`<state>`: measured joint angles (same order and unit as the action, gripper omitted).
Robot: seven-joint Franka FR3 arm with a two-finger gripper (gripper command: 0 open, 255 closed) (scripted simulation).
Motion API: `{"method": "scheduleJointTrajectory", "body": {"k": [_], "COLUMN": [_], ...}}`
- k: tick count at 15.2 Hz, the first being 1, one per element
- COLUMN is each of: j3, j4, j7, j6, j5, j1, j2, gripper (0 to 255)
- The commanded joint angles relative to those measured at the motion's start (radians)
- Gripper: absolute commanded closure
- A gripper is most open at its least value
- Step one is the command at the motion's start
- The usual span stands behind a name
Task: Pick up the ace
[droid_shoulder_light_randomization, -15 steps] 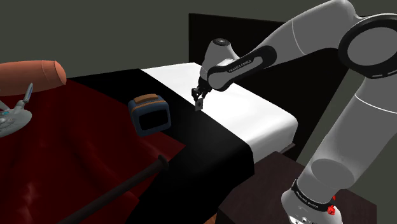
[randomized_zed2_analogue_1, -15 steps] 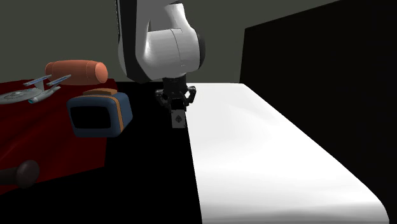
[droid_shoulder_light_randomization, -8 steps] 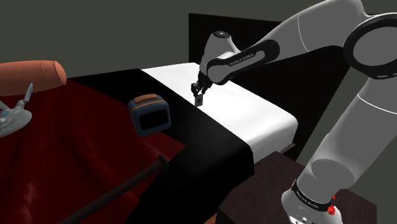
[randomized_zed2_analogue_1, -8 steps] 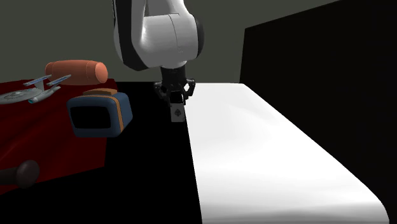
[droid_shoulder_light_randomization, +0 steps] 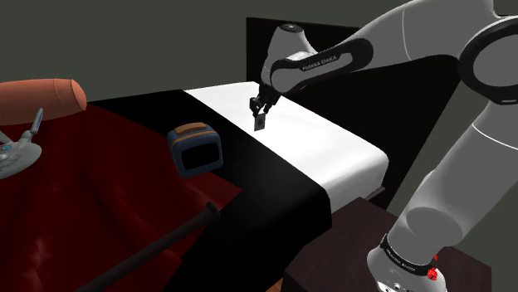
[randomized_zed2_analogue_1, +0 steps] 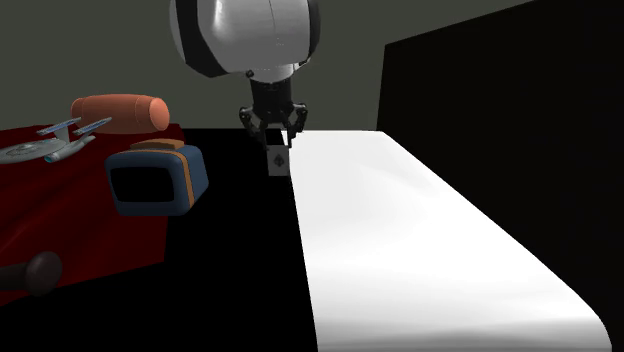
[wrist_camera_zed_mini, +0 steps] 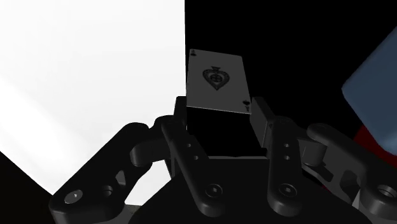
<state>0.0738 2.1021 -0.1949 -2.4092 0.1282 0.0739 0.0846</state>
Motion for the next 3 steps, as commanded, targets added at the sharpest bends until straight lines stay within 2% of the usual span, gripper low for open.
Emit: {"method": "scheduleJointTrajectory", "body": {"k": [1,3], "j3": [0.000,0.000], "j4": [-0.020,-0.021], "j7": [0.005,0.005], "j6": [0.026,0.028], "j5": [-0.004,-0.004], "j1": [0.000,-0.001], "j2": [0.006,0.007], "gripper": [255,255]}}
